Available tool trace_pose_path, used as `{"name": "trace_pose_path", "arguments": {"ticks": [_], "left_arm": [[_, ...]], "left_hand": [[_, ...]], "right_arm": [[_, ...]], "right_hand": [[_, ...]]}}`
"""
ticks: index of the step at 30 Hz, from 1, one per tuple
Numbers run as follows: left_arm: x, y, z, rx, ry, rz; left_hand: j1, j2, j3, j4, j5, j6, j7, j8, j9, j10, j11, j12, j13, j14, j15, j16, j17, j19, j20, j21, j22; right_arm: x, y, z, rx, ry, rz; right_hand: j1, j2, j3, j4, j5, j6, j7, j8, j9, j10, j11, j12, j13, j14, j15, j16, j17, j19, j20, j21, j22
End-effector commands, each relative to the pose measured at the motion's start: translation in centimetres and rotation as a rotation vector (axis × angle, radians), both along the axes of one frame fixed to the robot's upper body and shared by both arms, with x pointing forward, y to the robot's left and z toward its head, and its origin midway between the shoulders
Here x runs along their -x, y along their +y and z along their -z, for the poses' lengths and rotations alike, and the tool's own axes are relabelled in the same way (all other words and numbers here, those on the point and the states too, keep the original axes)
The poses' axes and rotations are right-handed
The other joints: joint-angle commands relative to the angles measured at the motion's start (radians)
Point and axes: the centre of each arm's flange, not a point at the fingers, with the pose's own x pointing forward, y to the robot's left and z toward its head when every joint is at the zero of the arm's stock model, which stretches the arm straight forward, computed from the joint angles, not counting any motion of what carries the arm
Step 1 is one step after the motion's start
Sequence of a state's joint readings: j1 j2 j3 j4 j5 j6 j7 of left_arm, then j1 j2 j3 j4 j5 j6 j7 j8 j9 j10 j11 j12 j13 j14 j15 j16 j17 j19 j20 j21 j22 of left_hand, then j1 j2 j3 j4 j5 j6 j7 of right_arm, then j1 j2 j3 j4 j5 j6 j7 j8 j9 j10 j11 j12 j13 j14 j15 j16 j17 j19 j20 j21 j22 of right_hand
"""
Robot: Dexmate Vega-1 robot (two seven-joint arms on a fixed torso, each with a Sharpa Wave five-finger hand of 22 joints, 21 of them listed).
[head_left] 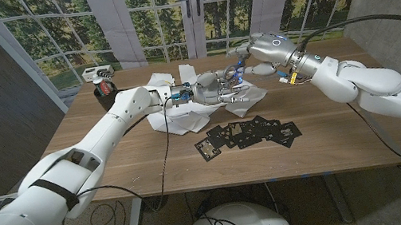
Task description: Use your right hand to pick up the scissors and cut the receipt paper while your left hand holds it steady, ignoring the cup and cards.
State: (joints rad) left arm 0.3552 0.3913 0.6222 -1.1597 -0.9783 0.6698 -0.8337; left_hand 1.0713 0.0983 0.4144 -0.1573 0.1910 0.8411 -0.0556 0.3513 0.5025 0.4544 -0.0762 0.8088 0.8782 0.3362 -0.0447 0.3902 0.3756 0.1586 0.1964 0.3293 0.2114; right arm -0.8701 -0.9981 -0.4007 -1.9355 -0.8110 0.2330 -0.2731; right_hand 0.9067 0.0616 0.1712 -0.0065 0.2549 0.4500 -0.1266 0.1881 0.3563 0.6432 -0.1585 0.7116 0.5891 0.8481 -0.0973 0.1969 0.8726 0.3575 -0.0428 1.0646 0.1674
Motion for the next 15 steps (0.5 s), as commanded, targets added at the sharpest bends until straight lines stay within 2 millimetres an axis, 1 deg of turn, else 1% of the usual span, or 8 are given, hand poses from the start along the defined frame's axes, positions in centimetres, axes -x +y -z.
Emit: {"name": "trace_pose_path", "arguments": {"ticks": [1,2,4,6,7,13,15], "left_arm": [[-0.17,0.07,0.23,0.005,0.013,0.002],[-0.18,0.07,0.25,0.005,0.015,0.003],[-0.19,0.07,0.27,0.006,0.016,0.005],[-0.24,0.07,0.25,0.005,0.016,0.004],[-0.27,0.07,0.24,0.006,0.018,0.005],[-0.38,0.05,0.30,0.010,0.023,0.010],[-0.43,0.06,0.31,0.012,0.023,0.009]], "left_hand": [[0.067,0.066,0.008,-0.003,0.000,0.004,-0.016,0.004,0.004,0.135,-0.124,0.099,0.002,0.006,-0.002,-0.004,0.001,-0.009,0.004,0.007,0.003],[0.067,0.066,0.008,-0.002,0.000,0.004,-0.016,0.003,0.004,0.135,-0.124,0.099,0.002,0.006,-0.001,-0.003,0.001,-0.009,0.004,0.008,0.003],[0.065,0.065,0.007,-0.002,0.000,0.005,-0.015,0.002,0.003,0.136,-0.122,0.099,0.001,0.009,-0.003,-0.003,0.001,-0.009,0.004,0.008,0.003],[0.065,0.066,0.007,-0.001,0.000,0.006,-0.014,0.002,0.003,0.137,-0.120,0.099,0.002,0.008,-0.003,-0.004,0.001,-0.010,0.004,0.008,0.003],[0.065,0.065,0.007,-0.002,0.000,0.006,-0.014,0.001,0.003,0.137,-0.121,0.098,0.001,0.009,-0.002,-0.004,0.001,-0.010,0.005,0.008,0.003],[0.067,0.065,0.007,-0.002,0.000,0.007,-0.013,-0.002,0.004,0.139,-0.120,0.095,-0.003,0.010,-0.004,-0.004,0.002,-0.010,0.004,0.010,0.003],[0.067,0.064,0.006,-0.003,0.000,0.008,-0.014,-0.002,0.005,0.142,-0.119,0.096,-0.001,0.010,-0.004,-0.004,0.002,-0.009,0.004,0.010,0.003]], "right_arm": [[0.26,-1.19,-0.03,-0.043,-0.020,0.033],[0.27,-1.23,-0.04,-0.046,-0.020,0.032],[0.35,-1.25,-0.06,-0.046,-0.024,0.037],[0.39,-1.28,-0.10,-0.046,-0.024,0.040],[0.39,-1.29,-0.10,-0.045,-0.021,0.044],[0.55,-1.29,-0.25,-0.042,-0.028,0.056],[0.58,-1.29,-0.28,-0.044,-0.034,0.059]], "right_hand": [[0.001,-0.008,0.005,-0.005,-0.008,-0.006,0.004,-0.003,-0.002,-0.001,0.004,-0.002,-0.004,0.001,-0.128,-0.001,0.001,-0.001,0.009,-0.007,0.002],[0.001,-0.008,0.006,-0.005,-0.010,-0.006,0.004,-0.002,-0.002,0.001,0.001,-0.002,-0.006,0.000,-0.129,-0.002,0.001,-0.001,0.009,-0.008,0.002],[0.000,-0.007,0.007,-0.006,-0.013,-0.009,0.004,-0.003,-0.003,-0.002,0.004,-0.002,-0.007,0.000,-0.130,-0.002,-0.001,-0.001,0.010,-0.011,0.002],[-0.002,-0.007,0.007,-0.005,-0.016,-0.010,0.004,-0.002,-0.004,-0.003,0.000,-0.003,-0.009,-0.001,-0.129,-0.002,-0.003,-0.001,0.011,-0.014,0.002],[-0.003,-0.005,0.008,-0.005,-0.019,-0.013,0.003,-0.003,-0.005,-0.012,-0.001,-0.004,-0.007,-0.001,-0.129,-0.002,-0.004,-0.003,0.012,-0.017,0.002],[-0.013,-0.010,0.006,-0.006,-0.034,-0.031,0.006,-0.006,-0.010,-0.027,0.007,-0.006,-0.009,-0.016,-0.127,-0.006,-0.012,-0.007,0.022,-0.031,0.002],[-0.016,-0.010,0.006,-0.006,-0.038,-0.037,0.008,-0.006,-0.011,-0.036,0.006,-0.008,-0.008,-0.023,-0.127,-0.008,-0.015,-0.010,0.026,-0.036,0.002]]}}
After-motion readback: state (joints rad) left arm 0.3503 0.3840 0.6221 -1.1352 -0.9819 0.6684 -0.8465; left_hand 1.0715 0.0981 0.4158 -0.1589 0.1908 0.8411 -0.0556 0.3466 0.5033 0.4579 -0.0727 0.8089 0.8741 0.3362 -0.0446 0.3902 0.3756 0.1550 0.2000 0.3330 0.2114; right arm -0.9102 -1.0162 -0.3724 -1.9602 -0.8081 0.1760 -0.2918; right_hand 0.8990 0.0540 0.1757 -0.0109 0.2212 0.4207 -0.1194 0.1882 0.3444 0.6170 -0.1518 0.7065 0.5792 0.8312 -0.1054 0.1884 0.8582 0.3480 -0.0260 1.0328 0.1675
